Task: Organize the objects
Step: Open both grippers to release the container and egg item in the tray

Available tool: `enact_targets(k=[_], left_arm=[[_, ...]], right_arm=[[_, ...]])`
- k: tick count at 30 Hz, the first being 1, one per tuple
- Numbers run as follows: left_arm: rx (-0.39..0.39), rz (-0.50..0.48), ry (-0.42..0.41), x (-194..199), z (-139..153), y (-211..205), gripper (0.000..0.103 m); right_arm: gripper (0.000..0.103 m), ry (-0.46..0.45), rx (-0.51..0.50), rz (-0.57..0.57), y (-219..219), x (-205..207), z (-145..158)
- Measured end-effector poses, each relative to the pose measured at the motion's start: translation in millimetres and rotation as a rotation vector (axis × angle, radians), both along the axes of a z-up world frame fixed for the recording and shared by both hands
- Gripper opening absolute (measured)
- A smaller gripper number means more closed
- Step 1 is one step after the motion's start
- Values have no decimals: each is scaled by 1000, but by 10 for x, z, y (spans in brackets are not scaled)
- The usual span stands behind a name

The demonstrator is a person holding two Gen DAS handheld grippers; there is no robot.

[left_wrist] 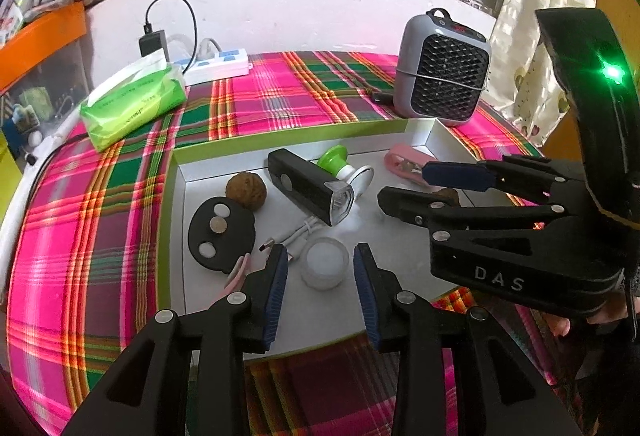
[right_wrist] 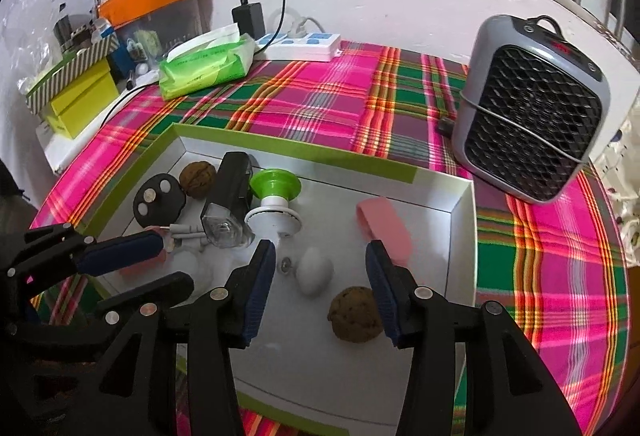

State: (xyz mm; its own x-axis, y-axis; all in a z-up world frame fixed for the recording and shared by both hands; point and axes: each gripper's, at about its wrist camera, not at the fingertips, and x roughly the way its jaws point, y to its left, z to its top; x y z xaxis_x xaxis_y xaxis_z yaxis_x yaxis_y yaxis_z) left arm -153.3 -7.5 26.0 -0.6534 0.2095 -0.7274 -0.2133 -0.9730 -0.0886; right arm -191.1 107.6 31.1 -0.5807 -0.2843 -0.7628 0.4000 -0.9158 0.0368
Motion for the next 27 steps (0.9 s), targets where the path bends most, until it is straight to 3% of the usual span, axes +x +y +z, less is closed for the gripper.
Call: enact_targets(k=[21,24,27], left_arm=[[-4,61,50,243,174,-71,33],[-36,73,65,302,186,-52,33],[-13,77,62,348,200,-83,33]], right_arm=[[48,53,-38,-72,60,350,196],[48,59,-47,-87,64,420,220],[48,66,-53,-100,74,495,234]])
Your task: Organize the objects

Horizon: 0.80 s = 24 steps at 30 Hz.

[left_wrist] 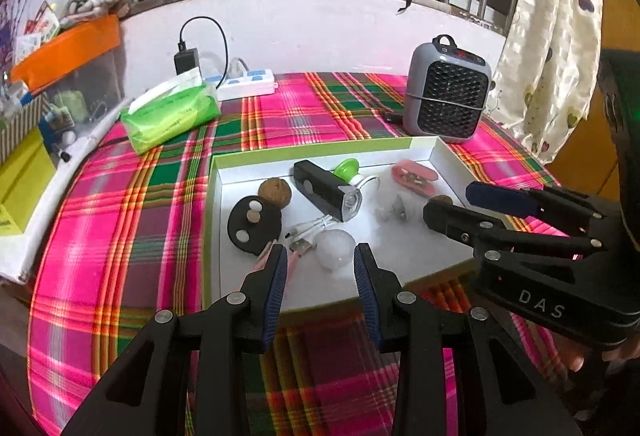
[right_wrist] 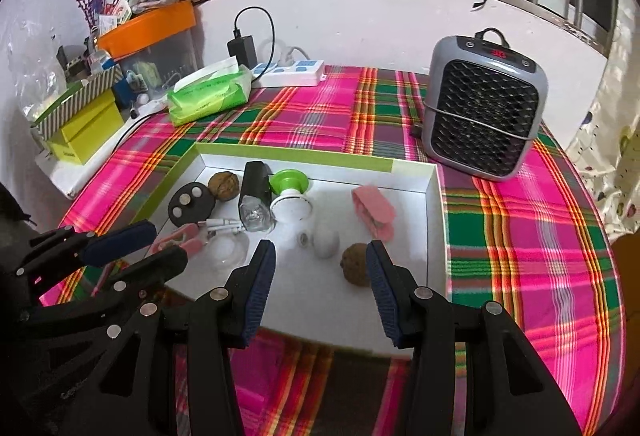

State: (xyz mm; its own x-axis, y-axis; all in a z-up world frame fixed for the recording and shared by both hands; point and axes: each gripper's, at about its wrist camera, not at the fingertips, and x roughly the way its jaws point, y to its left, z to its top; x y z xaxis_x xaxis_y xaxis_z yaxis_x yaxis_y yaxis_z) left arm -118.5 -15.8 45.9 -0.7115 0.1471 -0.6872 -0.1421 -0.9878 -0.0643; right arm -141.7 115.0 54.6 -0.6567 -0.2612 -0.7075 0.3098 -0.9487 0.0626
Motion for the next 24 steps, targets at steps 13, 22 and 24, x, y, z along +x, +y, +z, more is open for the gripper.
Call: enact_targets(k=[13,22,24], left_arm=[[-21,54,9,285,40,-44,33],[-42,101,-10,495,-55,-75,33],[-53,102,-23,533,-111,-62,33]], right_arm=[[48,37,0,-39,41,339,63],[48,15,9,-58,56,548,-42],[48,-2,17,-62,52,573,-98]])
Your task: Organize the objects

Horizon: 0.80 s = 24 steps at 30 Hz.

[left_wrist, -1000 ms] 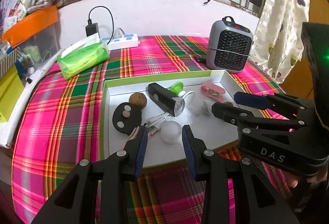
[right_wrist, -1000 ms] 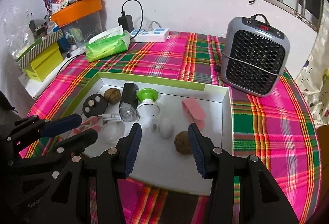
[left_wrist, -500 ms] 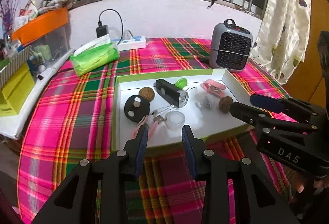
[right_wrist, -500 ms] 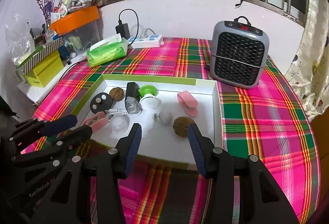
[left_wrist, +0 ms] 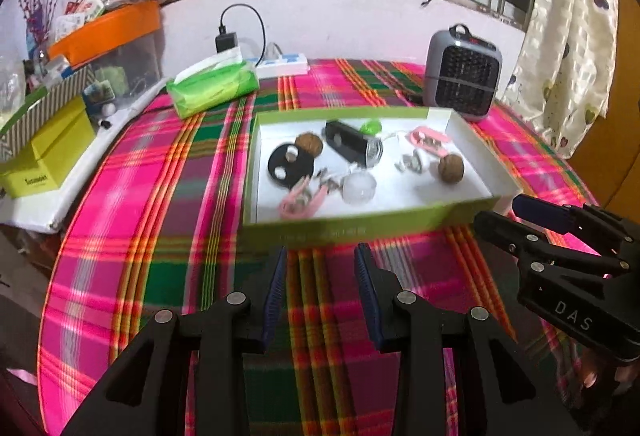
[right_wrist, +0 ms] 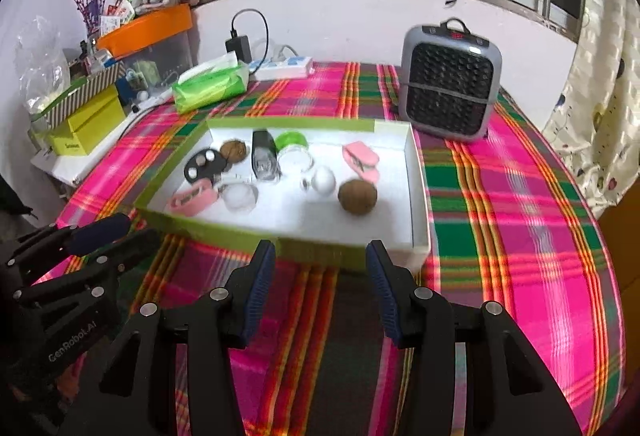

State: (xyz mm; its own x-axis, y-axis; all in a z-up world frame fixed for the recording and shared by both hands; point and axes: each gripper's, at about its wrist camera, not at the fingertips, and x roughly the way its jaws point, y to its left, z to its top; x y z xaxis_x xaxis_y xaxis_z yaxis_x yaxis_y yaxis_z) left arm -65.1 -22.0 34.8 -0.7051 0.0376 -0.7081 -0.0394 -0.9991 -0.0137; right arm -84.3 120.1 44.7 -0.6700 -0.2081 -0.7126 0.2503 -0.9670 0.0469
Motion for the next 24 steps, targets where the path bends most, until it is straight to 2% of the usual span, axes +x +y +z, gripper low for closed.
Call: enact_targets(k=[11,24], left_arm=[[25,19,-66,90,-228,-22,33],[9,31,-82,140,-316,10,33]], right_arm=[[48,-63,26,-39,28,128,-204],[48,-92,35,-79,129,222,-321]])
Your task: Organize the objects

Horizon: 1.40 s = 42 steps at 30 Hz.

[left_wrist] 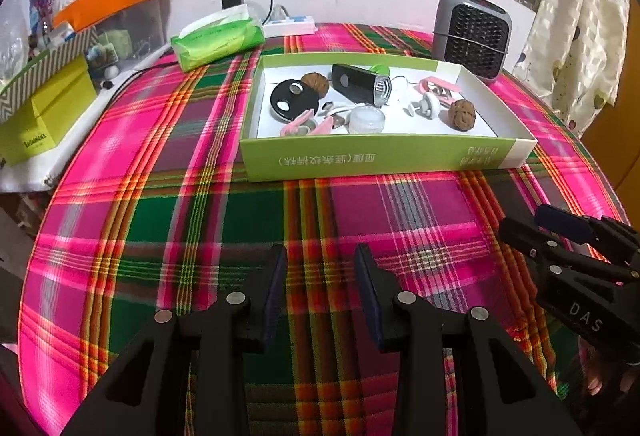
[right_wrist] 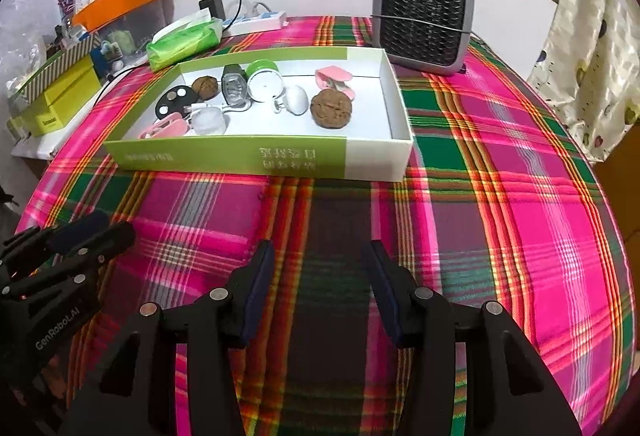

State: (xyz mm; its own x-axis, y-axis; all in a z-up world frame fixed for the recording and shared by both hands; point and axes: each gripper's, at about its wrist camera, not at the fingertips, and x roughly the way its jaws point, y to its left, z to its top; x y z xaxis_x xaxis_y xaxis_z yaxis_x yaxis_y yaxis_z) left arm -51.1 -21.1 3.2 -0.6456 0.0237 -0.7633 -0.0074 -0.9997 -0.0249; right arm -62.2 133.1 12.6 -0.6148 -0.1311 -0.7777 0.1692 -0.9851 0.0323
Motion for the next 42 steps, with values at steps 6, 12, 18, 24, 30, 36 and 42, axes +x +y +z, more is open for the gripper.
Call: enact_targets(k=[6,12,18,24,30,36,42], left_arm=[[-13,18,-1,21,-1,33,33],[-11,23,-1,29,1,39,33],[-12,23,-1,32,1,37,33],[-12,23,-1,31,1,37,33],[-11,24,-1,31,2,40,34],[-12,24,-1,31,2,40,34],[-11,24,-1,31,1,40,34]], right_arm=[[49,2,10,-13,24,33,2],[58,0,19,-13,23,60,-7],[59,0,30,-21,22,71,-8],[67,-6,36,-44,49,66,-22],[69,-7,36,-48,56,59,-20],[69,-7,36,-48,56,60,-16],[69,-7,36,-48,53,60,-14]])
